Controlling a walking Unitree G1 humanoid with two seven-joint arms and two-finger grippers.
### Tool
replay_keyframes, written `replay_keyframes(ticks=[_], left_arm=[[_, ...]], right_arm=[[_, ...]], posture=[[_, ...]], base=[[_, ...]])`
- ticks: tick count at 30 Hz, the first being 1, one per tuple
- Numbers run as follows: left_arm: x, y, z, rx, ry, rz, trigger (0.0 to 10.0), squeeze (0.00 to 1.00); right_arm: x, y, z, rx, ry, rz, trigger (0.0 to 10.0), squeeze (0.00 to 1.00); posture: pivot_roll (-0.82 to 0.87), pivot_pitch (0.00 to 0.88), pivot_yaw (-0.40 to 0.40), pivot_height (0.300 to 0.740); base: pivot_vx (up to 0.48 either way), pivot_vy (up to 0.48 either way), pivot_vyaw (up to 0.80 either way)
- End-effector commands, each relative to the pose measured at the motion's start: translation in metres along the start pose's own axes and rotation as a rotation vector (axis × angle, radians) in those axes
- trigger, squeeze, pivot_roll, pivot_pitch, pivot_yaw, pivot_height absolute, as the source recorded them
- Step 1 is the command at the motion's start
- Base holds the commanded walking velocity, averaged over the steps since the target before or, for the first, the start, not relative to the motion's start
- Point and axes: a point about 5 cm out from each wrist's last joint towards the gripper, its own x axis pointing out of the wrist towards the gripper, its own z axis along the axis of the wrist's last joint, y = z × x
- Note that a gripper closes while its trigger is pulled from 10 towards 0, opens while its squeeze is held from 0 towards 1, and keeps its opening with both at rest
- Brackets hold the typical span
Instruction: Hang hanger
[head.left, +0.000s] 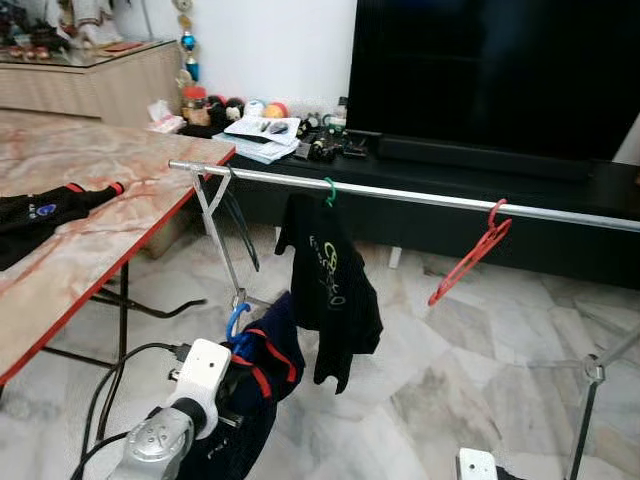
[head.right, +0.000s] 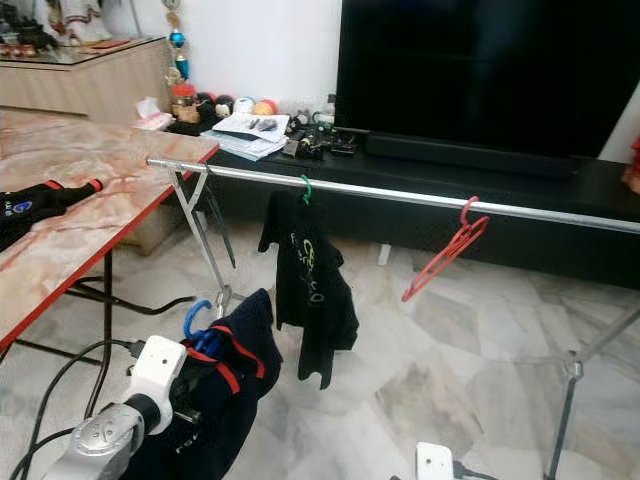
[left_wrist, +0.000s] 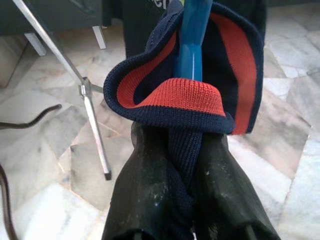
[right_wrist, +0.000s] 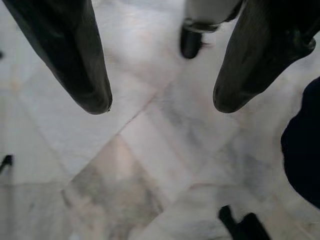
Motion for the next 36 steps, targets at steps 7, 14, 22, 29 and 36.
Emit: replay_keyframes(ticks=[7, 14, 22, 29, 36], left_arm=[[-0.004, 0.008, 0.0, 0.023, 0.001, 0.032, 10.0, 0.0], [-0.004, 0.003, -0.002, 0.023, 0.004, 0.024, 10.0, 0.0], [-0.008, 0.002, -0.012, 0.044, 0.043, 0.029, 10.0, 0.0], [-0.014, 0.013, -0.016, 0.063, 0.038, 0.114, 10.0, 0.0], [-0.014, 0.016, -0.014, 0.047, 0.043, 0.125, 10.0, 0.0]], right_arm=[[0.001, 0.005, 0.002, 0.002, -0.002, 0.017, 10.0, 0.0], [0.001, 0.005, 0.002, -0.004, 0.0, 0.021, 10.0, 0.0], [0.001, 0.006, 0.001, -0.03, 0.004, 0.029, 10.0, 0.0], [0.001, 0.007, 0.002, -0.03, 0.001, 0.034, 10.0, 0.0], [0.001, 0.008, 0.004, -0.023, -0.006, 0.039, 10.0, 0.0]], posture=[[0.18, 0.012, -0.038, 0.74], [0.17, 0.001, -0.037, 0.74], [0.18, 0.0, -0.037, 0.74], [0.18, 0.0, -0.041, 0.74], [0.18, 0.007, -0.049, 0.74]], base=[[0.0, -0.472, 0.0], [0.0, -0.472, 0.0], [0.0, -0.129, 0.0], [0.0, 0.0, 0.0], [0.0, 0.0, 0.0]])
